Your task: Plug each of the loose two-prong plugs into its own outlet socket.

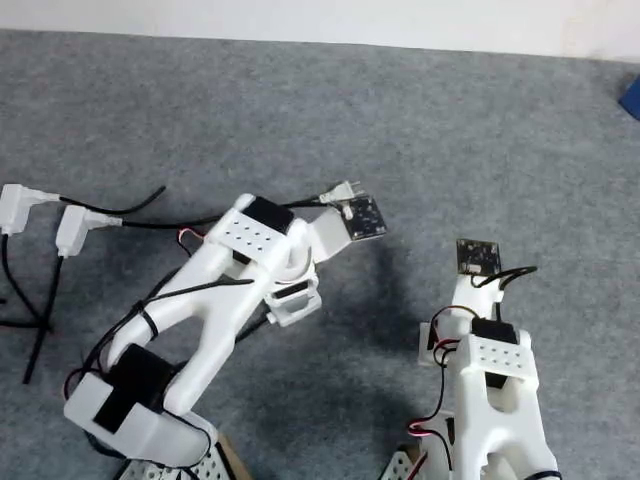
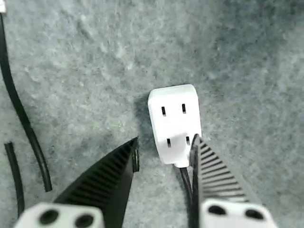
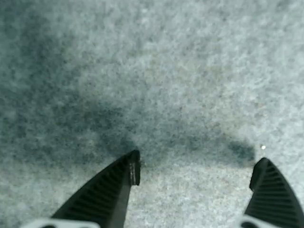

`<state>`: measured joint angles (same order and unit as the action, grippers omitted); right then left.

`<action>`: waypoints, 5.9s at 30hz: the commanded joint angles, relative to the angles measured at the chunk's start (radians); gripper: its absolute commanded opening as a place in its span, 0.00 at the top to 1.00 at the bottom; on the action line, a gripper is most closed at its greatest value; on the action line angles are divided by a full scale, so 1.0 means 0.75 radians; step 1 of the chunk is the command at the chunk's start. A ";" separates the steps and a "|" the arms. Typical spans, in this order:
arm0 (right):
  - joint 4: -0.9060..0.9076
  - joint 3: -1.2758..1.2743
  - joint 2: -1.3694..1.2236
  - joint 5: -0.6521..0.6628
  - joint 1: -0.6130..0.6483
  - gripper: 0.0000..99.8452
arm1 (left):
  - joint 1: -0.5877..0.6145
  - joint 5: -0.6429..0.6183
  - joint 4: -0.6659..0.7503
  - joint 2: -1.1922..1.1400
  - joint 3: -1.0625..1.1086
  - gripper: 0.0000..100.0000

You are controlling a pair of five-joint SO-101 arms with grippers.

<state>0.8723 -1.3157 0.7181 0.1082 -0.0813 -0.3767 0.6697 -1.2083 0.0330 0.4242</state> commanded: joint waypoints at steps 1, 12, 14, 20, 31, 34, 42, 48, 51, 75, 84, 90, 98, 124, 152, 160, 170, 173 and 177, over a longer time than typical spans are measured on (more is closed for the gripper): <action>0.009 0.007 -0.009 0.018 0.009 0.64 | -0.003 0.000 -0.061 0.019 -0.005 0.82; 0.009 0.007 -0.009 0.018 0.009 0.64 | -0.007 -0.080 -0.090 0.007 -0.005 0.78; 0.009 0.007 -0.009 0.018 0.009 0.64 | -0.007 -0.080 -0.068 0.005 -0.001 0.78; 0.009 0.007 -0.009 0.018 0.009 0.64 | -0.007 -0.080 0.055 -0.130 0.050 0.78; 0.009 0.007 -0.009 0.018 0.009 0.64 | -0.052 -0.055 0.053 -0.224 -0.040 0.98; 0.009 0.007 -0.009 0.018 0.009 0.64 | -0.109 0.088 0.014 -0.224 -0.011 0.99; 0.009 0.007 -0.009 0.018 0.009 0.64 | -0.261 0.350 -0.168 -0.220 0.034 0.99; 0.009 0.007 -0.009 0.049 0.009 0.64 | -0.271 0.288 -0.180 -0.216 0.062 0.99; 0.009 0.007 -0.009 0.049 0.009 0.64 | -0.271 0.258 -0.178 -0.152 0.062 0.96; 0.038 0.056 -0.009 0.055 0.042 0.64 | 0.060 0.108 -0.233 0.191 -0.148 0.78; 0.478 1.010 -0.154 -0.049 0.529 0.64 | 0.555 -0.773 -0.074 0.191 -0.150 0.78; 0.562 1.703 -0.825 -0.483 0.617 0.66 | 0.623 -0.953 0.297 0.199 0.144 0.77; 0.584 2.436 -1.660 -1.285 0.650 0.91 | 0.639 -0.972 0.466 0.193 0.277 0.78; 0.830 3.311 -2.247 -1.522 0.748 0.74 | 0.594 -0.970 0.546 0.185 0.320 0.78; 0.860 3.432 -2.241 -0.833 0.660 0.99 | 0.547 -0.966 0.546 0.185 0.357 0.78; 1.194 3.481 -1.830 -0.059 0.666 0.99 | 0.547 -0.966 0.571 0.185 0.361 0.78; 1.120 1.904 -1.102 0.477 0.619 0.99 | 0.547 -0.966 0.585 0.183 0.375 0.78; 0.848 1.492 -0.893 0.477 0.447 0.99 | 0.547 -0.966 0.585 0.185 0.377 0.78; 0.414 0.942 -0.742 0.471 0.365 0.99 | 0.547 -0.966 0.585 0.185 0.377 0.78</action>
<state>1.4093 -0.3015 0.0522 0.4519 0.2256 0.0545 -0.0499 -0.7848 0.1419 0.7112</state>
